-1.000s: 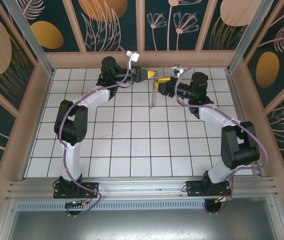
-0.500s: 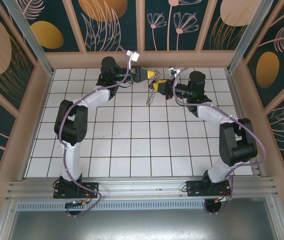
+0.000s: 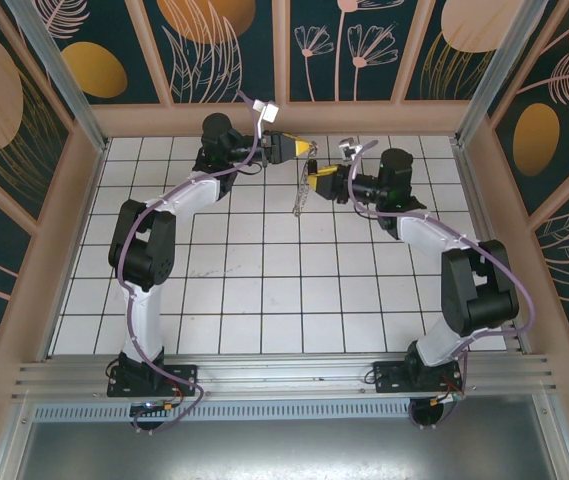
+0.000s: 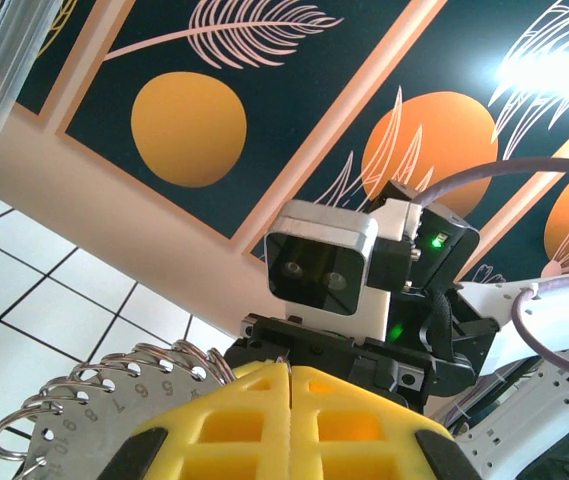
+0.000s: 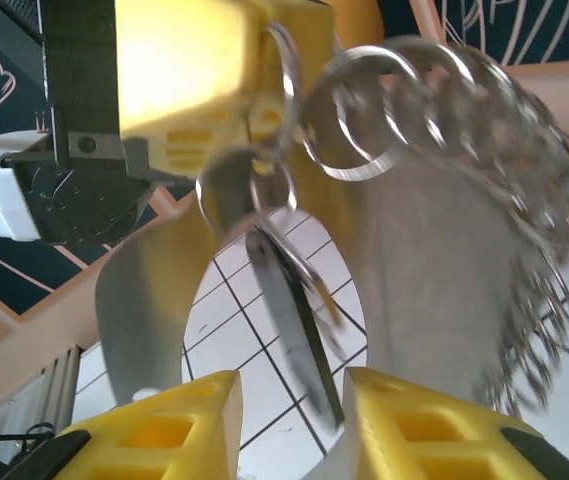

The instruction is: Put the keys on the keyring

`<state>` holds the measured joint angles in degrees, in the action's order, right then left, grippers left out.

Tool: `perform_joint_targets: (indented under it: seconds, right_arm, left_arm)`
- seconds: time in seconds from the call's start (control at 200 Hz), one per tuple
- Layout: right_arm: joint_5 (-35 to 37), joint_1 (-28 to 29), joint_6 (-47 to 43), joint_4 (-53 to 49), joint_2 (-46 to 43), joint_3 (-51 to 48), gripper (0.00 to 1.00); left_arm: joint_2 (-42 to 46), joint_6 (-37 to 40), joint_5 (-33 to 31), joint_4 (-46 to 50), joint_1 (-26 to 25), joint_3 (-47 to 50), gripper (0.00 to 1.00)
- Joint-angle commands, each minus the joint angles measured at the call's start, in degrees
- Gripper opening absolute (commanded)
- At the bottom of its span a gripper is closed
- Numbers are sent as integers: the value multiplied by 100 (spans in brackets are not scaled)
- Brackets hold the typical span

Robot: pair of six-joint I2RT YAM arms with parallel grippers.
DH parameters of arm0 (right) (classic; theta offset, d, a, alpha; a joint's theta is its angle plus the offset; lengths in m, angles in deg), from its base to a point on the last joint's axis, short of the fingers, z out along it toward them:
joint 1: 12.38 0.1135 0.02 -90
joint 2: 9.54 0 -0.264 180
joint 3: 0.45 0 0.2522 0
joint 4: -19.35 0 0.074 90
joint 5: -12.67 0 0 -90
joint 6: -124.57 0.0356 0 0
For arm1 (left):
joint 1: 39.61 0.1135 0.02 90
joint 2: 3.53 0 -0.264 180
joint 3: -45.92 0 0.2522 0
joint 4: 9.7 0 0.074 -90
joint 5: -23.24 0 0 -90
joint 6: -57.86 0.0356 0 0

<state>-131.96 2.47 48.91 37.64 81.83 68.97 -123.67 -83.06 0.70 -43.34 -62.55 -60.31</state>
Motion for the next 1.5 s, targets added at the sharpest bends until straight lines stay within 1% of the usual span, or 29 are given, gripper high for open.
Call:
perform_joint_targets:
  seconds: [0.0, 0.11, 0.15, 0.225, 0.305, 0.435, 0.606, 0.706, 0.846, 0.961, 1.071, 1.256, 1.491]
  right_arm:
    - [-223, -310, 293, 387, -544, -360, 33]
    - [-126, -492, 664, 781, -805, -643, 34]
    - [13, -525, 877, 967, -860, -703, 34]
    - [200, -544, 1232, 1232, -852, -690, 33]
    - [194, -523, 1564, 1612, -775, -631, 33]
    - [192, -433, 1641, 1583, -558, -305, 32]
    - [269, -327, 1850, 1695, -184, 52, 25]
    - [295, -251, 1994, 1849, 38, 196, 23]
    - [220, -35, 2010, 1826, 348, 419, 21]
    - [118, 151, 2003, 1830, 477, 415, 19]
    - [147, 166, 2013, 1855, 383, 255, 19]
    - [374, 0, 2090, 1857, 35, -102, 19]
    - [902, -170, 2455, 1971, -490, -478, 19]
  left_arm:
    - [175, -15, -23, -384, 0, -203, 0]
    - [172, -28, -31, -410, 0, -210, 0]
    - [169, -36, -31, -419, -7, -215, 0]
    - [157, -51, -31, -435, 0, -227, 0]
    - [157, -50, -15, -430, 0, -234, 0]
    - [157, -68, 12, -432, -2, -249, 0]
    - [172, -68, 18, -437, 0, -247, 0]
    - [166, -85, 24, -445, -4, -255, 0]
    - [175, -144, 13, -528, 0, -242, 0]
    - [175, -169, -36, -576, -4, -217, 0]
    - [175, -226, -73, -664, -9, -184, 0]
    - [244, -346, -227, -872, -9, -18, 0]
    - [319, -864, -615, -1645, -17, 346, 0]
